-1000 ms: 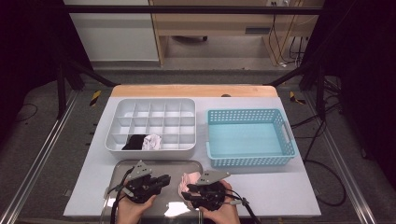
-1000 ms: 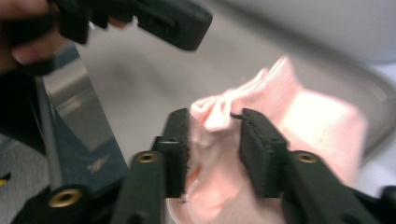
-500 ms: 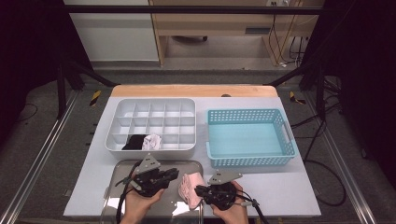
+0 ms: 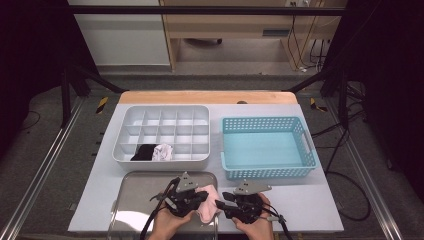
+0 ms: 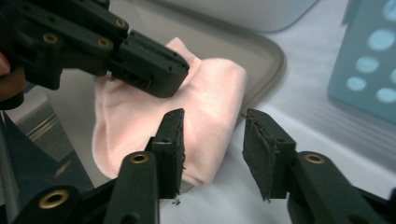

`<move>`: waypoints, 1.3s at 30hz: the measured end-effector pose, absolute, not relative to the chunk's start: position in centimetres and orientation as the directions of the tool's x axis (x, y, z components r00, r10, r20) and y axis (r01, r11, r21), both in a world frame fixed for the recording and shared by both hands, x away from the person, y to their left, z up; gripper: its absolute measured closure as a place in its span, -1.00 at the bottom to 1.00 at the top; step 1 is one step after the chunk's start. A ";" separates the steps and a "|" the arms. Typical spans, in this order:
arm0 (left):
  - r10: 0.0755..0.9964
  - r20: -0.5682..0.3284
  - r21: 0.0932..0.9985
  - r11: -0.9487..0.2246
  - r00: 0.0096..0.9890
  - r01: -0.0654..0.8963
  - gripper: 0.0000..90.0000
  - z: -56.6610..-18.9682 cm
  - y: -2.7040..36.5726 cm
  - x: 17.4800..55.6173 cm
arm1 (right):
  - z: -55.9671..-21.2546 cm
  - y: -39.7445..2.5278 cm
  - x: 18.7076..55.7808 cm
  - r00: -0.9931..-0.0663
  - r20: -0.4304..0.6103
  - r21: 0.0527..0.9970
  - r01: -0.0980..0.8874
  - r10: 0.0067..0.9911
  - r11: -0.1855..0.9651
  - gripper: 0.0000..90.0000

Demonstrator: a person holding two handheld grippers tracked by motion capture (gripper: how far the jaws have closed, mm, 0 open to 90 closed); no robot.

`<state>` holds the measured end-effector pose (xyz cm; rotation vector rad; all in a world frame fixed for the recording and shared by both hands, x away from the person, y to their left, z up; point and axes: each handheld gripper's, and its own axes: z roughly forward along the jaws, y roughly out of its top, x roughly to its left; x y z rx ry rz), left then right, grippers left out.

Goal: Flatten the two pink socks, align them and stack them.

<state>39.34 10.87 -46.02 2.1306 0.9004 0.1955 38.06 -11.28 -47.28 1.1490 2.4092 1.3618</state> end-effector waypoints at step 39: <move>0.725 -0.191 0.721 -0.353 0.661 0.596 0.80 -46.3 16.8 37.1 | -45.6 -10.1 37.7 -0.736 0.221 0.786 0.522 0.640 0.330 0.90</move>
